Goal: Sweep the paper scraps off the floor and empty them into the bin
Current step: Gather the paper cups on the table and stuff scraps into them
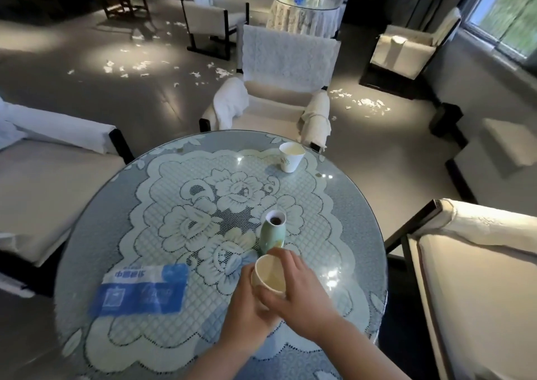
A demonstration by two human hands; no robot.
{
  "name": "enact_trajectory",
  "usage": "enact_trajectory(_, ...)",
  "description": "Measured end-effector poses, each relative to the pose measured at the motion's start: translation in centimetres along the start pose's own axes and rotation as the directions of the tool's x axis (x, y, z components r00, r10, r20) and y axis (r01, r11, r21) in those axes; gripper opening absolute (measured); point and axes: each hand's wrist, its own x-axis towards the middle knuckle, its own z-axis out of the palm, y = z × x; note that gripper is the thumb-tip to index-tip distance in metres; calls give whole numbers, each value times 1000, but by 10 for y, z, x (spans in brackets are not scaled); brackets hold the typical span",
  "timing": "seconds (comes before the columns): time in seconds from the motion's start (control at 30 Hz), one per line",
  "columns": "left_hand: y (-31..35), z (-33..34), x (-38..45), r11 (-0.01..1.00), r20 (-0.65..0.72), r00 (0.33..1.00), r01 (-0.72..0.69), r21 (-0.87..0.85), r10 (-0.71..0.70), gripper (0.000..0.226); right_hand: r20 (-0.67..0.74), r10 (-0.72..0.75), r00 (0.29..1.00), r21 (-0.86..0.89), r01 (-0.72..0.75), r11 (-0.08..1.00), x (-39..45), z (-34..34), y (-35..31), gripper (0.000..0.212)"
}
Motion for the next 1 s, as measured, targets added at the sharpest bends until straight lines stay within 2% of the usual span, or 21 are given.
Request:
enact_trajectory(0.17, -6, -4, -2, 997, -12, 999, -37, -72, 37, 76, 69, 37, 997, -10, -36, 999, -2, 6, -6, 59)
enact_trajectory(0.27, -14, -4, -2, 993, -52, 999, -6, -118, 0, 74, 57, 41, 998, 66, -45, 997, -3, 7, -3, 61)
enact_trajectory(0.37, -21, -5, 1, 984, -146, 987, 38, -172, -64, 71, -135, 104, 985, 177, -80, 981, 1, -2, 9, 53)
enact_trajectory(0.47, -20, -13, 6, 974, -292, 946, 83, -209, -143, 68, -338, 225, 914, 277, -132, 952, 24, -22, 37, 28)
enact_trajectory(0.53, -26, -17, 11, 981, -354, 923, 92, -170, -148, 71, -385, 307, 870, 296, -198, 934, 51, -38, 57, 22)
enact_trajectory(0.67, -34, -18, 26, 964, -536, 805, 168, -206, -254, 74, -273, 331, 903, 141, -303, 943, 120, -60, 91, 53)
enact_trajectory(0.8, -25, -11, 46, 938, -666, 664, 194, -287, -341, 79, -185, 269, 945, -92, -289, 953, 199, -79, 113, 81)
enact_trajectory(1.0, -12, 4, 80, 930, -732, 576, 176, -323, -363, 67, -134, 158, 978, -279, -190, 941, 299, -89, 131, 96)
